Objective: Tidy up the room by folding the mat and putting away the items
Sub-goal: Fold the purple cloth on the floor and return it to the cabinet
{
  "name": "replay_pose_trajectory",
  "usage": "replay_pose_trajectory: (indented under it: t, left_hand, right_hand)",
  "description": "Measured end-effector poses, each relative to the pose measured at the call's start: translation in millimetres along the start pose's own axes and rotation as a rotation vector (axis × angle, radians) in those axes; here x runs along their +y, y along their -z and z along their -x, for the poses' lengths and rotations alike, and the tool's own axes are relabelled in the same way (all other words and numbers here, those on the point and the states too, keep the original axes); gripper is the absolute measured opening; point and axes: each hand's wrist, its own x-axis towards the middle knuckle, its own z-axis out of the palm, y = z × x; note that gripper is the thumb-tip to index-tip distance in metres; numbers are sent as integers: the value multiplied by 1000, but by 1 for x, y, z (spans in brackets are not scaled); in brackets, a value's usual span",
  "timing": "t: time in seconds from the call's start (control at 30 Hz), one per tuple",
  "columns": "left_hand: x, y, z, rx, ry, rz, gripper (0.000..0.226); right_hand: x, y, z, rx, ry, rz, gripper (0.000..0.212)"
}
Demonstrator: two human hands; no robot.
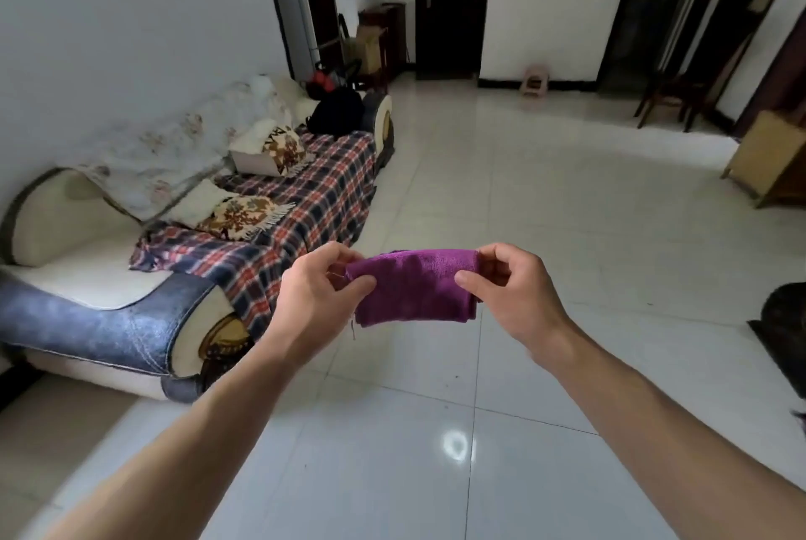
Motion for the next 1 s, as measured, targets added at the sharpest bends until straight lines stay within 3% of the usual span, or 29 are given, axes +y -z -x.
replay_pose_trajectory:
  t: [0.2,0.43,0.63,1.0]
  left_hand:
    - [164,40,-17,-50,-35,184,14]
    - [290,13,-35,-226,-97,474,16]
    - [349,-37,-52,-454,-254,592,16]
    - [418,-160,0,-1002,-335,712,8]
  right_hand:
    - [-149,98,6,132,29,-9,11]
    - [-225,191,24,383,5,-19,10]
    - [-246,259,51,584,15,62,13]
    - [-235,340,162,1012,-109,170,13]
